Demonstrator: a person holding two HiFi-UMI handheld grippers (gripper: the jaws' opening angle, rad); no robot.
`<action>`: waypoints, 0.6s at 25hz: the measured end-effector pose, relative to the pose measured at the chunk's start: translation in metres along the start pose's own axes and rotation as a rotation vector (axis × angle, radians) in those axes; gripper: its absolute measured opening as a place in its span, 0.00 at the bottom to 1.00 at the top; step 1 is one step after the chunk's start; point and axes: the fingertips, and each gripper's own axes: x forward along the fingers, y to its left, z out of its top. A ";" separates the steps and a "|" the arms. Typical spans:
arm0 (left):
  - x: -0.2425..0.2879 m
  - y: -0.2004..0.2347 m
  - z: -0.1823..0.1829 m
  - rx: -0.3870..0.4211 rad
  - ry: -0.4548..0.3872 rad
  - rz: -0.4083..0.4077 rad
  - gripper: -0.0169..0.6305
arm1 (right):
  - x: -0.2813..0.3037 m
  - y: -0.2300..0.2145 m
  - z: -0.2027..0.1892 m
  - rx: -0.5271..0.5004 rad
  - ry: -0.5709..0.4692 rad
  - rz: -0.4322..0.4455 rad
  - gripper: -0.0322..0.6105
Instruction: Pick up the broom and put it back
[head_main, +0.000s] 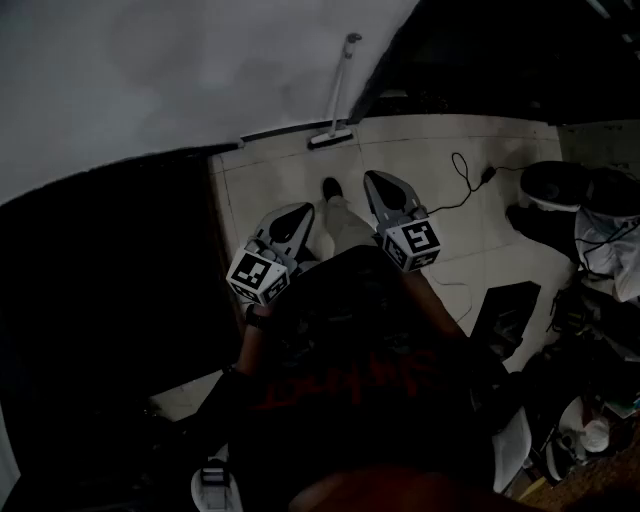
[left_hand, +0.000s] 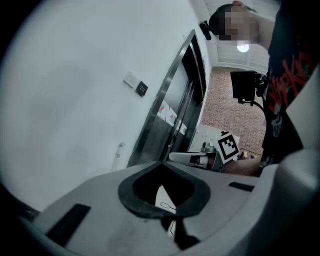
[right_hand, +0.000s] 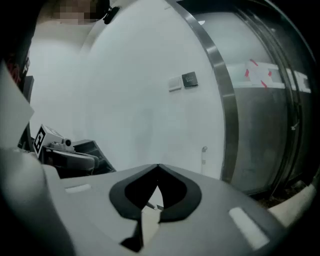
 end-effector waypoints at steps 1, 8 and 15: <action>-0.004 -0.001 0.005 -0.013 0.004 0.005 0.03 | 0.002 0.001 0.002 0.000 0.006 0.000 0.05; 0.024 0.057 0.008 -0.003 -0.076 0.083 0.03 | 0.087 -0.057 -0.032 -0.081 0.054 -0.008 0.05; 0.050 0.093 0.008 -0.022 -0.113 0.203 0.03 | 0.155 -0.140 -0.070 -0.157 0.157 -0.076 0.11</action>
